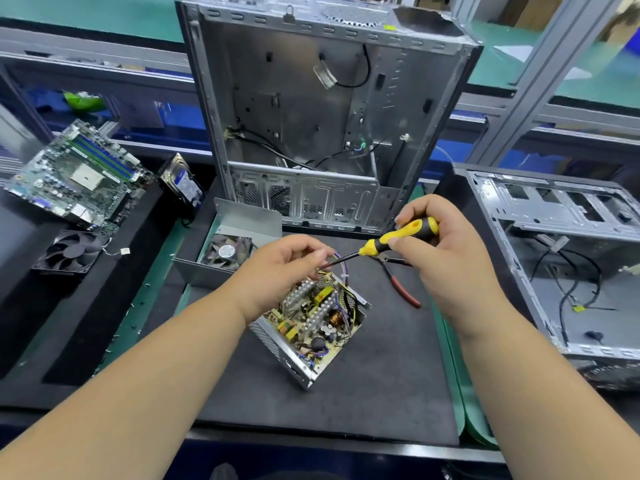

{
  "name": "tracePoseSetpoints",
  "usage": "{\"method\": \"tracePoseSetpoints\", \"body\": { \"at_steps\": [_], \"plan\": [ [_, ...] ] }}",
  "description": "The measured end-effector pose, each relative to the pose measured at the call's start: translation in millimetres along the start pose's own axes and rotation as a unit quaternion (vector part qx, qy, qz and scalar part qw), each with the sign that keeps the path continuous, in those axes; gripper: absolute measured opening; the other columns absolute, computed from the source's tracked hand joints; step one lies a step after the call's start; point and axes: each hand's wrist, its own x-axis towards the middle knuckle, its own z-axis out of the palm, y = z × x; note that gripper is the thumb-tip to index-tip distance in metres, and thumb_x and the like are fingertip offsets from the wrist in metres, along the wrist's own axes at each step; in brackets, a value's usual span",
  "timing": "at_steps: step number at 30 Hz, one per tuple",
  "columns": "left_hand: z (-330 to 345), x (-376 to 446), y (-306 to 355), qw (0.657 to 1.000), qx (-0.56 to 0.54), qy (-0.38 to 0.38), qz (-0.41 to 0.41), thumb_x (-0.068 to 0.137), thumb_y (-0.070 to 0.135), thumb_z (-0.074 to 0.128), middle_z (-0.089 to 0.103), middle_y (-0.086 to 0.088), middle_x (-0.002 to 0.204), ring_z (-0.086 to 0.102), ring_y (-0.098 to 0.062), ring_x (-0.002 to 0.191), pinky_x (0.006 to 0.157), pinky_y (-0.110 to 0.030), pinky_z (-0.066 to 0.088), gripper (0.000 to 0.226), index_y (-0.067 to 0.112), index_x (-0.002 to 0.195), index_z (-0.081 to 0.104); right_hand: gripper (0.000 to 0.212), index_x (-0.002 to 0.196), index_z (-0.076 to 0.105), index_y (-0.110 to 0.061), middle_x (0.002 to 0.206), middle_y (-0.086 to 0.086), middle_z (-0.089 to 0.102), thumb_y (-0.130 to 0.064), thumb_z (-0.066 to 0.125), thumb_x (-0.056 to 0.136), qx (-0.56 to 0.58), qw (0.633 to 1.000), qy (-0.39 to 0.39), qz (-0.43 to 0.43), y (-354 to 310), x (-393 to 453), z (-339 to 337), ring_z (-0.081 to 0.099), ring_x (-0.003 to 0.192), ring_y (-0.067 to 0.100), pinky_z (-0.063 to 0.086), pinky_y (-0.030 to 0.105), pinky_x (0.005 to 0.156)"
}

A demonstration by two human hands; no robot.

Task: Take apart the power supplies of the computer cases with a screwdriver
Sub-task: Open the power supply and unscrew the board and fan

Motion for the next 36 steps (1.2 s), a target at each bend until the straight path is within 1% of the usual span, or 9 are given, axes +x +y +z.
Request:
{"method": "tracePoseSetpoints", "body": {
  "at_steps": [2,5,12,15,19,22,28,31,36],
  "plan": [
    [-10.7,-0.4,1.4,1.0,-0.011,0.006,0.004,0.093,0.015,0.067,0.072,-0.004,0.095,0.066,-0.009,0.083,0.076,-0.019,0.051,0.01,0.023,0.095,0.073,0.015,0.086,0.059,-0.025,0.063,-0.018,0.054,-0.016,0.065,0.074,0.001,1.0,0.001,-0.001,-2.1,5.3,10.5,0.049,0.064,0.007,0.049,0.043,0.069],
    [-27.9,-0.6,-1.3,0.999,-0.021,0.024,0.007,0.088,0.0,0.069,0.069,0.001,0.081,0.065,-0.008,0.077,0.07,-0.014,0.051,0.018,0.017,0.091,0.073,0.016,0.086,0.059,-0.024,0.062,-0.019,0.055,-0.015,0.067,0.076,0.011,1.0,-0.006,-0.003,-2.0,13.1,25.8,0.047,0.06,0.004,0.042,0.032,0.066],
    [-84.9,-5.8,-16.8,0.996,-0.004,0.092,0.003,0.089,0.0,0.069,0.073,-0.009,0.088,0.068,-0.012,0.078,0.074,-0.019,0.052,0.016,0.015,0.094,0.072,0.02,0.09,0.067,-0.02,0.066,-0.014,0.062,-0.001,0.073,0.085,0.079,0.997,-0.004,0.0,-1.1,30.7,68.2,0.058,0.062,0.001,0.045,0.011,0.06],
    [-123.5,-18.1,-33.1,0.985,0.035,0.168,-0.015,0.089,0.001,0.068,0.072,-0.006,0.087,0.066,-0.014,0.077,0.073,-0.016,0.052,0.019,0.018,0.094,0.071,0.01,0.088,0.073,-0.022,0.076,-0.01,0.071,-0.012,0.072,0.088,0.098,0.995,0.018,-0.022,-4.7,38.4,86.8,0.069,0.071,0.004,0.051,0.013,0.069],
    [-180.5,-42.4,-65.6,0.925,0.246,0.262,-0.123,0.089,0.012,0.061,0.07,0.002,0.087,0.065,-0.021,0.077,0.074,-0.033,0.054,0.019,0.029,0.091,0.068,0.013,0.089,0.064,-0.03,0.08,0.0,0.065,-0.043,0.062,0.088,0.024,1.0,-0.004,-0.002,-2.3,46.5,110.9,0.066,0.081,0.025,0.055,0.043,0.081],
    [-206.6,-61.2,-91.2,0.887,0.348,0.243,-0.181,0.088,0.014,0.059,0.07,0.001,0.087,0.062,-0.021,0.075,0.068,-0.029,0.047,0.016,0.028,0.087,0.065,0.01,0.088,0.061,-0.031,0.081,-0.008,0.062,-0.038,0.055,0.083,0.013,0.999,-0.039,0.035,-4.0,51.0,132.7,0.061,0.077,0.015,0.05,0.044,0.081],
    [-235.3,-82.2,-129.6,0.895,0.35,0.165,-0.223,0.086,0.022,0.07,0.066,0.016,0.073,0.056,-0.002,0.063,0.057,-0.023,0.042,0.012,0.03,0.084,0.062,0.012,0.088,0.059,-0.03,0.074,-0.018,0.057,-0.019,0.055,0.087,-0.105,0.993,-0.05,0.034,-8.7,50.3,172.4,0.049,0.062,-0.003,0.039,0.032,0.061],
    [-249.5,-86.5,-136.1,0.894,0.355,0.162,-0.22,0.088,0.025,0.067,0.065,0.018,0.075,0.06,-0.005,0.072,0.066,-0.026,0.049,0.012,0.034,0.082,0.061,0.015,0.085,0.059,-0.031,0.076,-0.018,0.059,-0.016,0.062,0.088,-0.168,0.984,-0.055,0.036,-11.4,49.7,180.6,0.049,0.063,-0.004,0.039,0.03,0.058],
    [-259.1,-84.3,-131.8,0.906,0.331,0.207,-0.163,0.089,0.021,0.062,0.064,0.012,0.079,0.058,-0.009,0.069,0.061,-0.026,0.044,0.016,0.035,0.081,0.063,0.013,0.081,0.063,-0.031,0.078,-0.014,0.062,-0.02,0.068,0.088,-0.258,0.96,-0.092,0.057,-2.3,42.3,176.3,0.055,0.068,-0.006,0.039,0.021,0.056]
  ]
}}
